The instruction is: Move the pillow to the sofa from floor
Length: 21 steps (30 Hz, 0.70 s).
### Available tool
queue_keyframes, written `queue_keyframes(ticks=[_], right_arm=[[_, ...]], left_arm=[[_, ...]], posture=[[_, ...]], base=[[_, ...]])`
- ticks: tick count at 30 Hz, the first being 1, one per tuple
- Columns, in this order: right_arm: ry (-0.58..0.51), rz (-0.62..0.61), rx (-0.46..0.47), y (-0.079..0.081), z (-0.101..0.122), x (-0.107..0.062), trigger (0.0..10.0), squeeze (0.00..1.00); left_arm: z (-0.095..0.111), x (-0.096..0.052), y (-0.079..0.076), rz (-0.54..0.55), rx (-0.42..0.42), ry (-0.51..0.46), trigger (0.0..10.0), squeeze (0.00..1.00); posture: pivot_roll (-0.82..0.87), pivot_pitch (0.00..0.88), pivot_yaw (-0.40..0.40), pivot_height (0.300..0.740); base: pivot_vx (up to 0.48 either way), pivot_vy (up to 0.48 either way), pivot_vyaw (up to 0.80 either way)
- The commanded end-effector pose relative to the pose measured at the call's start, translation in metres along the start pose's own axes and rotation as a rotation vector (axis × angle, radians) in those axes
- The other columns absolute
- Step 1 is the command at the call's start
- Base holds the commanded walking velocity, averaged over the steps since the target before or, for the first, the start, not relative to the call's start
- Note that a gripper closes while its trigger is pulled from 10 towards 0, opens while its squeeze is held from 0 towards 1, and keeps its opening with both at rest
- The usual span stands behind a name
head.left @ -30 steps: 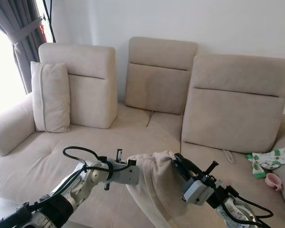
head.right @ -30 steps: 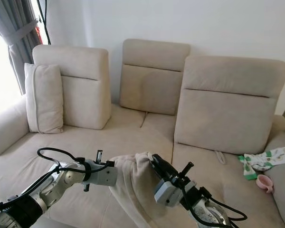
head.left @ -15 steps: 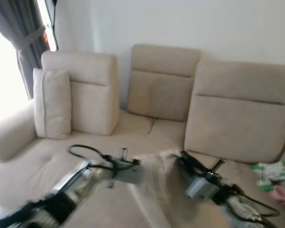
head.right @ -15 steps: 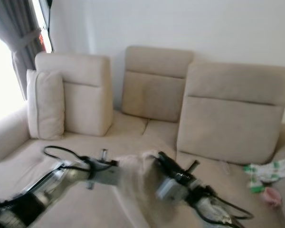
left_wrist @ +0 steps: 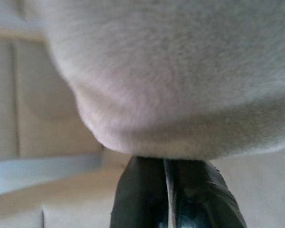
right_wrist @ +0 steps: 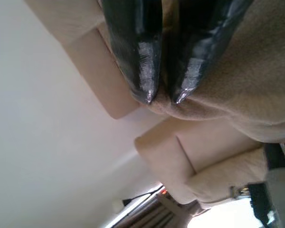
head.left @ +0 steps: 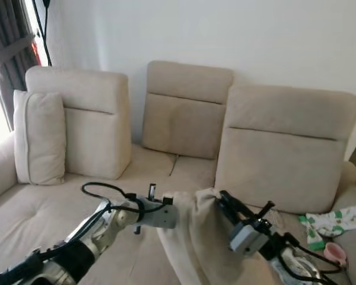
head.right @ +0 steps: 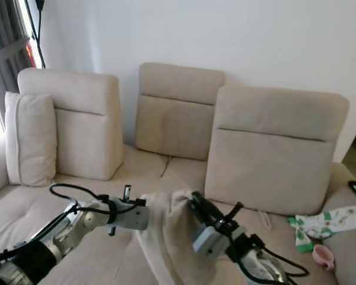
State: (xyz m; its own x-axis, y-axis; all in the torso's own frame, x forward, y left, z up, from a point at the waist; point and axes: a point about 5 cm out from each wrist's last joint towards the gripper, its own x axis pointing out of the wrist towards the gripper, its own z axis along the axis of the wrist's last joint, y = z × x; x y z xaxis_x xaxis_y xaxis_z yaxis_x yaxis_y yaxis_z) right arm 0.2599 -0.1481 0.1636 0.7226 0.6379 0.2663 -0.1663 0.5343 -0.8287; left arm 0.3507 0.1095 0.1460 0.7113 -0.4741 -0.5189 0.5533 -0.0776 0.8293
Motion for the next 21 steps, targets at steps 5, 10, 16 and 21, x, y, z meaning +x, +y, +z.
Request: queue_keyframes(ticks=[5, 10, 16, 21], right_arm=[[0.018, -0.075, 0.003, -0.014, -0.002, 0.002, 10.0, 0.0], [0.06, -0.124, 0.032, -0.02, -0.007, 0.001, 10.0, 0.0], [0.238, -0.295, 0.188, -0.04, -0.032, -0.001, 10.0, 0.0], [0.303, -0.376, 0.297, -0.05, -0.045, -0.004, 10.0, 0.0]], left_arm=[[0.017, 0.001, 0.023, 0.111, 0.013, -0.053, 10.0, 0.0], [0.021, 0.001, 0.033, 0.161, 0.013, -0.053, 10.0, 0.0], [0.025, 0.001, 0.06, 0.314, -0.027, -0.029, 10.0, 0.0], [0.038, 0.002, 0.074, 0.356, -0.032, -0.06, 10.0, 0.0]], posture=[[0.13, 0.0, 0.011, 0.74], [0.12, 0.0, 0.012, 0.74], [0.12, 0.0, 0.017, 0.74], [0.11, 0.0, 0.021, 0.74]], base=[[0.0, 0.0, 0.0], [0.0, 0.0, 0.0], [0.0, 0.0, 0.0], [0.0, 0.0, 0.0]])
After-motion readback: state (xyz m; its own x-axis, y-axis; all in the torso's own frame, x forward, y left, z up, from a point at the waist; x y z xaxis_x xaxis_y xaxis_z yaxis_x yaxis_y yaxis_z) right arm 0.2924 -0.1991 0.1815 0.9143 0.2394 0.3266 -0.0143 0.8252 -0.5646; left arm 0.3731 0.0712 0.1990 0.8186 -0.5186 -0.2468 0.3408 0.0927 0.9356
